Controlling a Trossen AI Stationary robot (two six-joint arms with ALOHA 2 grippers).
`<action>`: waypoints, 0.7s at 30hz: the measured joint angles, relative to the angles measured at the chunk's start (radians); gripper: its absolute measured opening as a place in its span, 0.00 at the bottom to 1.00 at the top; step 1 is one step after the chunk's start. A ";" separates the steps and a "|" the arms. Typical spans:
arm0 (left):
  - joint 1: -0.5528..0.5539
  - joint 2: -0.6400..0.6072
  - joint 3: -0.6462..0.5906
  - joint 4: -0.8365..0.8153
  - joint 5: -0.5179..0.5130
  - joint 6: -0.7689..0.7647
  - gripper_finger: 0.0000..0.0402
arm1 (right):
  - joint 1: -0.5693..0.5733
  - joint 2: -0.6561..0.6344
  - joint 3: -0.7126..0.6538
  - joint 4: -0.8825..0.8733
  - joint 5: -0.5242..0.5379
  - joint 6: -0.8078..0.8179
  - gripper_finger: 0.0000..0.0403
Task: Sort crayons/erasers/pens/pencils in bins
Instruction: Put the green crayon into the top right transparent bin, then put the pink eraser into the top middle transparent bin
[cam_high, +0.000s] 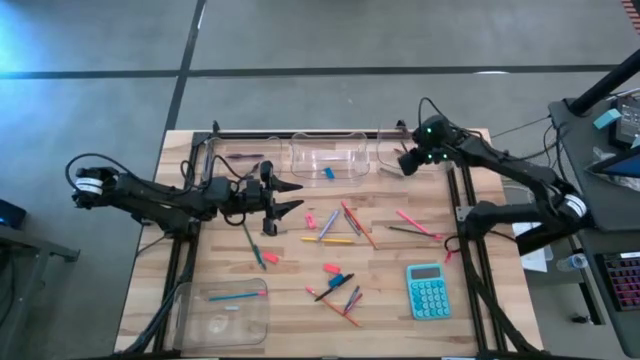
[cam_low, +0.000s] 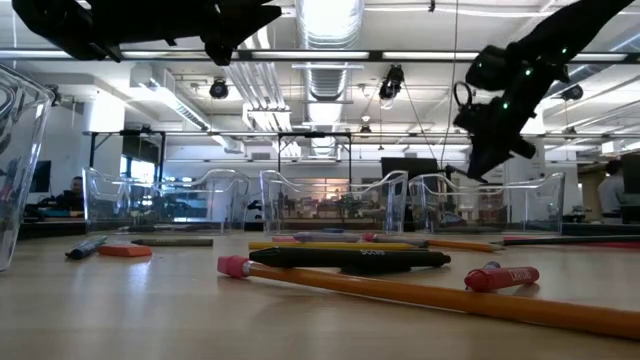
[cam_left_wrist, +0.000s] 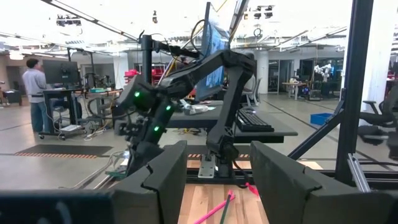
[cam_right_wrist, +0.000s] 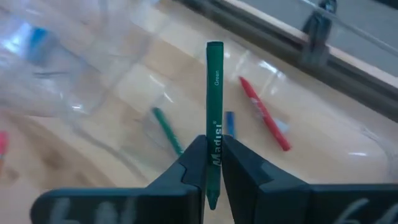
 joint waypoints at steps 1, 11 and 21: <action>0.000 0.000 0.000 0.000 0.000 0.000 0.40 | -0.008 0.017 0.000 0.001 0.000 -0.005 0.10; 0.000 0.000 0.000 -0.001 0.000 0.000 0.40 | -0.018 0.106 0.009 -0.004 -0.003 -0.034 0.29; 0.000 0.000 0.000 -0.001 0.000 0.001 0.40 | 0.034 -0.117 0.003 -0.004 -0.126 -0.024 0.39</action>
